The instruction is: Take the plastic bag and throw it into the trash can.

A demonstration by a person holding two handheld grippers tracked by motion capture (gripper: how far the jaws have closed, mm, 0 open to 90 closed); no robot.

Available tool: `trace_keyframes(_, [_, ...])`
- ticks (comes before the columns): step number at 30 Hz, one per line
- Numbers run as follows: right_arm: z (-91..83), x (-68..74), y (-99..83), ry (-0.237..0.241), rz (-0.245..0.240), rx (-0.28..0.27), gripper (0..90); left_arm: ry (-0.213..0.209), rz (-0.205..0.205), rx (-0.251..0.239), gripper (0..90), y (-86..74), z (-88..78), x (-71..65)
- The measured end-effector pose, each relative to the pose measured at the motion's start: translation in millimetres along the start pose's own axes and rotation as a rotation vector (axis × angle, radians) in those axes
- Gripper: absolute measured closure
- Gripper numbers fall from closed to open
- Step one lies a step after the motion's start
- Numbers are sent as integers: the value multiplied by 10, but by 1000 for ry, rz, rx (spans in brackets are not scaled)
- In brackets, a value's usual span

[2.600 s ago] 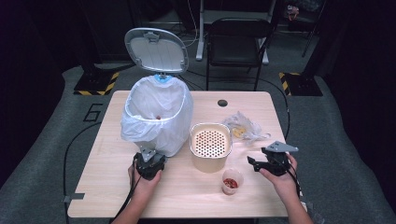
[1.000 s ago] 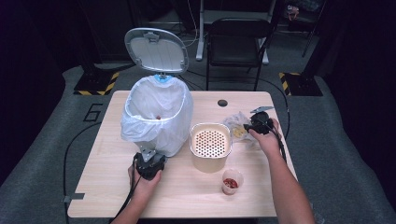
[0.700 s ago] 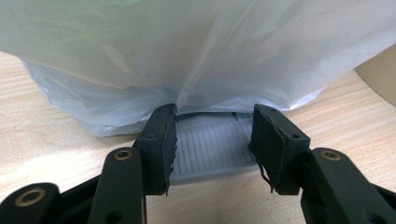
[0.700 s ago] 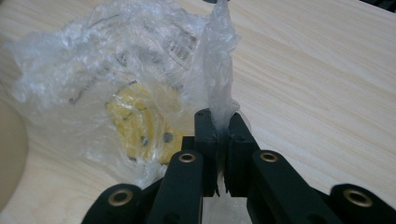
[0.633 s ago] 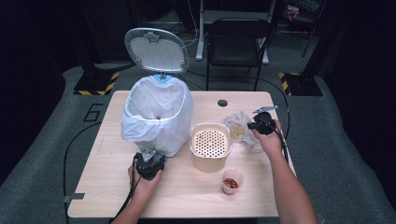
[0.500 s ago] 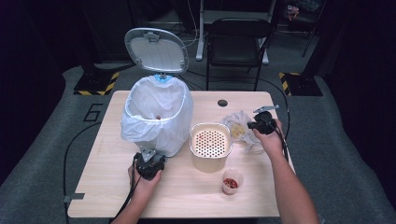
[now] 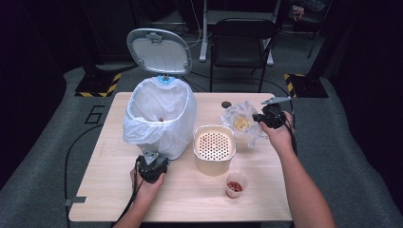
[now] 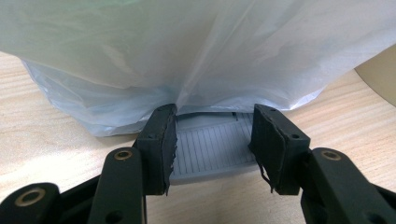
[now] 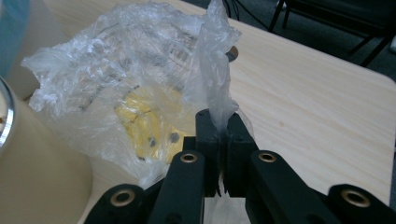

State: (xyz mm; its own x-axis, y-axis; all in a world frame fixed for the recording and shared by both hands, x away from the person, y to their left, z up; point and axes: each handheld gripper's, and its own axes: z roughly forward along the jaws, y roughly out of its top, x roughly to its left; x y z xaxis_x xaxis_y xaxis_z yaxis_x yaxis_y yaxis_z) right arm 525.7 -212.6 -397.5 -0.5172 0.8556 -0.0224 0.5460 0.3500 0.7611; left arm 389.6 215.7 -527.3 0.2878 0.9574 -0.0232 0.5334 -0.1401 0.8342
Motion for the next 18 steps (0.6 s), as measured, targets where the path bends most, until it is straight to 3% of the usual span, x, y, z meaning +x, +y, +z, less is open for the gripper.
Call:
trace_keyframes(6, [-183, 21, 151, 7, -2, -20, 876, 1, 3, 1, 503, 1, -1, 2])
trace_keyframes(18, [-672, 63, 492, 65, -1, -93, 877, 1, 6, 5, 504, 1, -3, 4])
